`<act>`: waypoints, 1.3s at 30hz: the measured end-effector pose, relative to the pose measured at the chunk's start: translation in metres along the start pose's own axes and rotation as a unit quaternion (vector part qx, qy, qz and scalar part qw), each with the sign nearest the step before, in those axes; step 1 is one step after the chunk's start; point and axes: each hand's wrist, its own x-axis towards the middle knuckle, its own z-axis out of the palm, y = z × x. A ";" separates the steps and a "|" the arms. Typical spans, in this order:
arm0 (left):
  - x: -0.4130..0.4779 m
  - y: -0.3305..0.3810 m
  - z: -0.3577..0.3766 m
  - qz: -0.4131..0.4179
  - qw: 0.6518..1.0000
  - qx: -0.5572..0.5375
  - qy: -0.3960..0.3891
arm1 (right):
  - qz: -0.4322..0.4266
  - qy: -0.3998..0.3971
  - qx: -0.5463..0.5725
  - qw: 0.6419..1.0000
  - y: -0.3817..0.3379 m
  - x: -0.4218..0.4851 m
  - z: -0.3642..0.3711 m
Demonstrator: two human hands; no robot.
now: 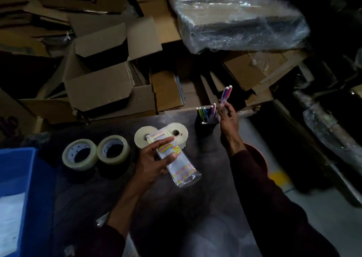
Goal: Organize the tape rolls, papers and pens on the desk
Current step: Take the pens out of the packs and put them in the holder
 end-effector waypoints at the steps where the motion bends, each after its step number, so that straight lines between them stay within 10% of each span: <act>1: -0.001 -0.006 -0.006 -0.009 1.000 0.000 0.008 | 0.002 0.002 -0.002 1.000 0.003 0.008 0.004; 20: 0.003 -0.026 -0.031 -0.056 0.997 -0.041 0.038 | 0.058 0.043 -0.060 0.996 0.043 0.036 -0.005; 26: 0.009 -0.032 -0.027 0.017 0.999 0.026 0.042 | -0.056 0.139 -0.089 0.985 0.032 -0.020 -0.002; 31: 0.000 -0.037 -0.021 0.033 0.995 0.074 0.056 | 0.066 -0.164 -0.048 0.983 0.054 -0.144 0.019; 39: -0.068 -0.066 -0.054 -0.012 0.994 0.107 0.022 | 0.202 -0.180 0.030 0.962 0.095 -0.236 0.038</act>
